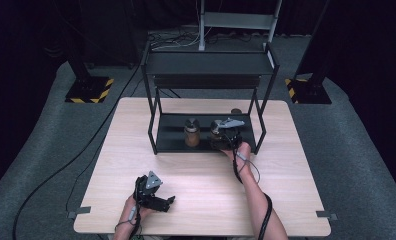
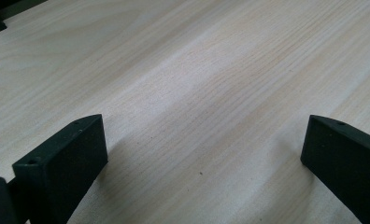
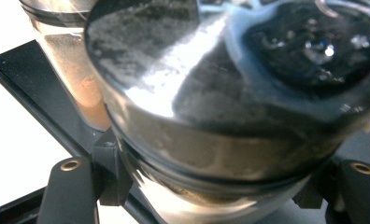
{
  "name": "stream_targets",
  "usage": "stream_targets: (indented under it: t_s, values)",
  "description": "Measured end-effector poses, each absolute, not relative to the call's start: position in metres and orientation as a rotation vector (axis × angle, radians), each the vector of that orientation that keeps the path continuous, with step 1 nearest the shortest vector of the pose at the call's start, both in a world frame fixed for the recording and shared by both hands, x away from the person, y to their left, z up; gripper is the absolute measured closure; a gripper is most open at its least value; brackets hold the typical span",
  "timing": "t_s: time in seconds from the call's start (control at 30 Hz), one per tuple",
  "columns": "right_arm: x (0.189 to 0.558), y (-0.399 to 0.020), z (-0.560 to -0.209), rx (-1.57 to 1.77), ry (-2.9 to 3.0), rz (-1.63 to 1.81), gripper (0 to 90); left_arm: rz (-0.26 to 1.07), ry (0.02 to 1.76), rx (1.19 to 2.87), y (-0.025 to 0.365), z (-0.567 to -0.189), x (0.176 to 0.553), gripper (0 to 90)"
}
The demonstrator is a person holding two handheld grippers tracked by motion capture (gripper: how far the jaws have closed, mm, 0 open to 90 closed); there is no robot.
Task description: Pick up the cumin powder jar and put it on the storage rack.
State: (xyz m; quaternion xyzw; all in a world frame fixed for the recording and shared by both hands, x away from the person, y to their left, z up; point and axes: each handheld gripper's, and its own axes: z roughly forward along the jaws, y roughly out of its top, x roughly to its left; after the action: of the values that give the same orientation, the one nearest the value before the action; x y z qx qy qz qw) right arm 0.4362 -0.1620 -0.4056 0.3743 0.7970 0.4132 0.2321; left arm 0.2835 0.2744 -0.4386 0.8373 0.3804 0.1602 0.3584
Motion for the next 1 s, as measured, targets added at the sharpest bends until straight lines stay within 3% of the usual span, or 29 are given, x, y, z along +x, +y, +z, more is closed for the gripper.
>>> stream_targets:
  t_s: [1.0]
  values:
    - [0.444, -0.152, -0.413, 1.043, 2.22, 1.143, 30.1, 0.413, 0.982, 2.161, 0.274, -0.439, 0.283, 0.0]
